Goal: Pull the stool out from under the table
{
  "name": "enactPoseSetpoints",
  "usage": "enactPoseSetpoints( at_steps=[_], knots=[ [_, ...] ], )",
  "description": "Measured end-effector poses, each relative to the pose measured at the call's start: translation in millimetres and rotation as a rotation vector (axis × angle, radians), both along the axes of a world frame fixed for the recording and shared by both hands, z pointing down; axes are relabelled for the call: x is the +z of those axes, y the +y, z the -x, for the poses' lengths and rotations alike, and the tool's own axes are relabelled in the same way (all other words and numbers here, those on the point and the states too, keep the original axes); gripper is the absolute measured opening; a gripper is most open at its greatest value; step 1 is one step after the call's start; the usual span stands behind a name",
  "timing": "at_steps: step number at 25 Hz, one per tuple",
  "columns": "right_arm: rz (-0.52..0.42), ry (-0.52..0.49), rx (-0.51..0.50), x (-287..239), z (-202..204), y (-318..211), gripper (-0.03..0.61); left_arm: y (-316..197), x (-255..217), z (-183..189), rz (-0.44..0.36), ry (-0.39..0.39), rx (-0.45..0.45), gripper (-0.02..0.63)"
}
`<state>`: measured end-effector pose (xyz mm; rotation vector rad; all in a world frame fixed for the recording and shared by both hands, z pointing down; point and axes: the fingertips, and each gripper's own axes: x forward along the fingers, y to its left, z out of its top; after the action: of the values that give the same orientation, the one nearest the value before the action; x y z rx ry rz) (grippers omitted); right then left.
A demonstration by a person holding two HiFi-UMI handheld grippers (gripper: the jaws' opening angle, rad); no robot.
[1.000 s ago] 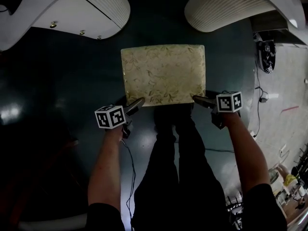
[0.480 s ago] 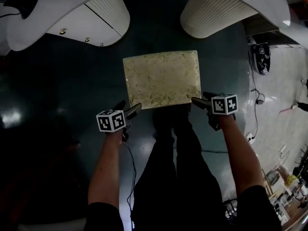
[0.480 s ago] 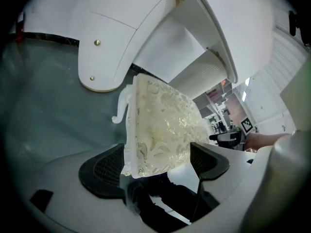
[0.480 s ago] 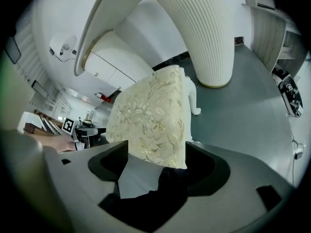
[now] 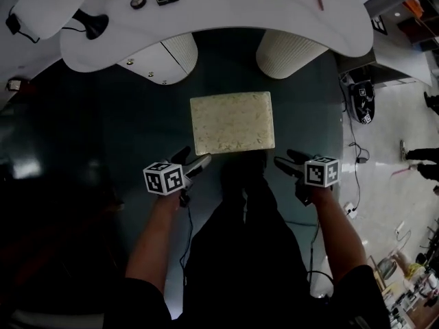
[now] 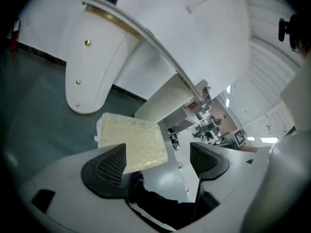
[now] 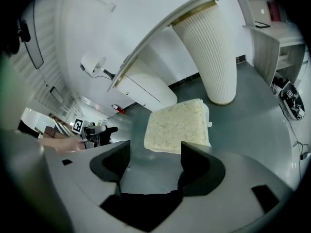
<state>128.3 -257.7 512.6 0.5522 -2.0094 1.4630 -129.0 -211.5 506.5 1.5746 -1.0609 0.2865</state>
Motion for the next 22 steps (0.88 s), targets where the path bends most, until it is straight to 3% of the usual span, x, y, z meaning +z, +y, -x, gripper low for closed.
enactPoseSetpoints(
  at_steps=[5,10,22],
  knots=[
    [-0.049,-0.106,0.018,-91.6,11.1,20.3,0.325,0.1,-93.4,-14.7,-0.108,0.030,0.003,0.417],
    [-0.094,-0.195,0.038,-165.7,7.8,33.3,0.322,3.1,-165.2,-49.6,-0.209,0.039,0.084,0.409],
    [-0.355,-0.391,0.067,-327.1,-38.7,36.6,0.211,0.9,-336.4,-129.0,-0.561,-0.034,0.090,0.253]
  ],
)
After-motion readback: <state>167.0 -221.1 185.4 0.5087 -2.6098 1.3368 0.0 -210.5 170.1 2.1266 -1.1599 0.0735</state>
